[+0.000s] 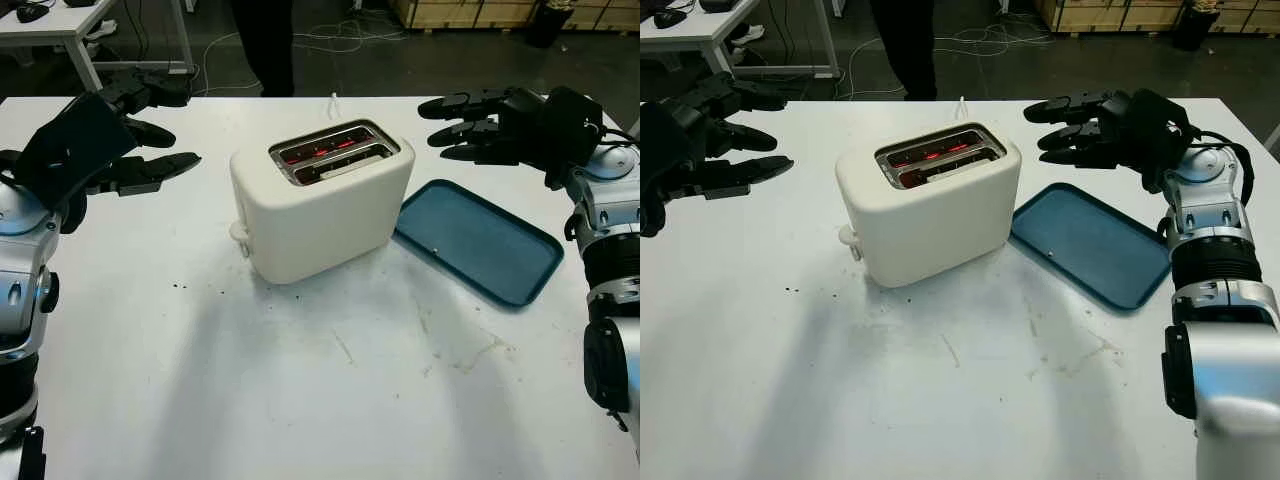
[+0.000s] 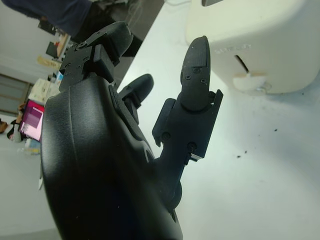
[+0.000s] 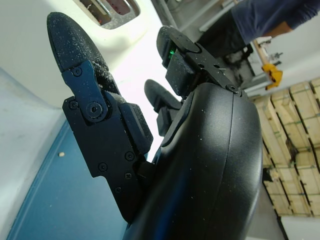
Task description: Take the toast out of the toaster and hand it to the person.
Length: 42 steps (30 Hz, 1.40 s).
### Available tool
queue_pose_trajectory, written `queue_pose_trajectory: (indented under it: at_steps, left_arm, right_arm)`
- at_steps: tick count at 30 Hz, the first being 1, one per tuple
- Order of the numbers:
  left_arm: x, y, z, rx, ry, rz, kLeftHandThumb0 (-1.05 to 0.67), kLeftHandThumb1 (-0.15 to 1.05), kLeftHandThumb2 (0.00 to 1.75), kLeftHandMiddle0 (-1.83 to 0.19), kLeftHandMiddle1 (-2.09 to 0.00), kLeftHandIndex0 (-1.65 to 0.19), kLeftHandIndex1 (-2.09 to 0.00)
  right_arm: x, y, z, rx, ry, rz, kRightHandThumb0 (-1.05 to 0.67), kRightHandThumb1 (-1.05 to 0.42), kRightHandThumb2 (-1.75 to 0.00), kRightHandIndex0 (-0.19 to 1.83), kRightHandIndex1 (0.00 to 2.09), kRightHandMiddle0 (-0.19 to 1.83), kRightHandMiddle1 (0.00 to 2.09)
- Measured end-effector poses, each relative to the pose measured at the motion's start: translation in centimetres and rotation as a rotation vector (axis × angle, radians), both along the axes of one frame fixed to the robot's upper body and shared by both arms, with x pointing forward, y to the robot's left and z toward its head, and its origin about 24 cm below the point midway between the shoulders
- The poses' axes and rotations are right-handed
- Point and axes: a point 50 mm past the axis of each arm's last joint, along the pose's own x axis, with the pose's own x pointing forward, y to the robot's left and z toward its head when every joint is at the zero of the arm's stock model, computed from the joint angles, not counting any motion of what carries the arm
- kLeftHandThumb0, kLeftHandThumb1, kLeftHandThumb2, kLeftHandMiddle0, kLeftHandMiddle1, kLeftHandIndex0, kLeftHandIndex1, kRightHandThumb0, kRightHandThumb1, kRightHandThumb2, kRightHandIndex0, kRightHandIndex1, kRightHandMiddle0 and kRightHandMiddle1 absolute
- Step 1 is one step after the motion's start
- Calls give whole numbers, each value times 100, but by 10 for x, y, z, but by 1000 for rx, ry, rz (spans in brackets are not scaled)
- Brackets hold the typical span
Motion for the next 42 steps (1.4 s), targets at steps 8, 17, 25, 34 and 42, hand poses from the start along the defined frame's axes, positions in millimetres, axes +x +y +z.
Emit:
queue_pose_trajectory:
  at_steps: [8, 17, 25, 34, 42]
  left_arm:
    - [0, 0, 0, 0, 0, 0, -33, 76, 38, 0, -109, 0, -85]
    - [0, 0, 0, 0, 0, 0, -32, 77, 38, 0, -109, 0, -86]
    - [0, 0, 0, 0, 0, 0, -32, 76, 38, 0, -111, 0, -86]
    - [0, 0, 0, 0, 1, 0, -32, 75, 40, 0, -108, 0, -84]
    - [0, 0, 0, -1, 0, 0, -32, 75, 40, 0, -109, 0, -85]
  right_arm:
    - [0, 0, 0, 0, 0, 0, -86, -80, 0, 36, 63, 62, 0]
    - [0, 0, 0, 0, 0, 0, -86, -80, 0, 35, 63, 61, 0]
    - [0, 0, 0, -1, 0, 0, -87, -80, 0, 35, 62, 61, 0]
    - [0, 0, 0, -1, 0, 0, -89, -80, 0, 36, 62, 62, 0]
    - [0, 0, 0, -1, 0, -1, -89, -80, 0, 37, 62, 62, 0]
